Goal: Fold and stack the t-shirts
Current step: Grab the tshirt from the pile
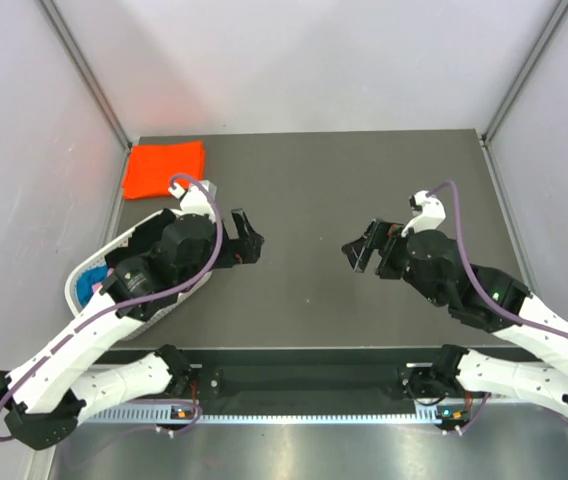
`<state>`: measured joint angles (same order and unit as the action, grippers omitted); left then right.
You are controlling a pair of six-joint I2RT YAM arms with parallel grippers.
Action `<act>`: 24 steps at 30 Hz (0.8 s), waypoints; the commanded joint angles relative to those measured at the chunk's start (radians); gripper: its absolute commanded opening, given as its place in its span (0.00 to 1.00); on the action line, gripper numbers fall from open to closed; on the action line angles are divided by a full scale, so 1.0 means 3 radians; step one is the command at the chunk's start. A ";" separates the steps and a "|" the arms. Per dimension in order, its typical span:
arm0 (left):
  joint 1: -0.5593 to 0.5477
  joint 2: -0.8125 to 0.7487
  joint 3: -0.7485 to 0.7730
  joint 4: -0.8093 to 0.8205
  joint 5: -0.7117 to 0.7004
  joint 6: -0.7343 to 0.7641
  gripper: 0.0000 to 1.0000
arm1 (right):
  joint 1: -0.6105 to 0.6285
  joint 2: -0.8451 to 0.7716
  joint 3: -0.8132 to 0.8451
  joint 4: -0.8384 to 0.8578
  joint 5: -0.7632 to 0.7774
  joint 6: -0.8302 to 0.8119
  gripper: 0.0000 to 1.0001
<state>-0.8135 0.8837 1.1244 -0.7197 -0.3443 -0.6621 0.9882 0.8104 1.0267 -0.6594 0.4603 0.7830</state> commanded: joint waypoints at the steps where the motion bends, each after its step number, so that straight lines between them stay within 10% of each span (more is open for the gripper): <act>1: 0.0002 0.0188 0.0183 -0.0304 -0.0544 -0.0120 0.99 | 0.0030 -0.0124 -0.0073 0.0061 0.0102 0.0013 1.00; 6: 0.0312 0.0689 0.0593 -0.0659 -0.1153 -0.0115 0.98 | 0.0024 -0.0232 -0.0170 0.0127 -0.0015 -0.0017 1.00; 12: 0.2044 0.0976 0.0456 -0.0516 -0.0530 -0.0191 0.96 | 0.0024 -0.0339 -0.0176 0.0199 -0.0148 -0.0171 1.00; 21: 0.2471 0.1558 -0.0168 -0.0224 -0.0663 -0.0625 0.90 | 0.0024 -0.0462 -0.0227 0.0219 -0.0256 -0.0227 1.00; 24: 0.2517 0.1789 -0.0312 -0.0127 -0.0453 -0.0535 0.69 | 0.0024 -0.0477 -0.0217 0.0209 -0.0271 -0.0237 0.99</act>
<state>-0.0742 1.3792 1.0668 -0.8040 -0.5205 -0.8124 0.9882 0.6800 0.9672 -0.6285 0.3931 0.7326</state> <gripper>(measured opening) 0.756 0.994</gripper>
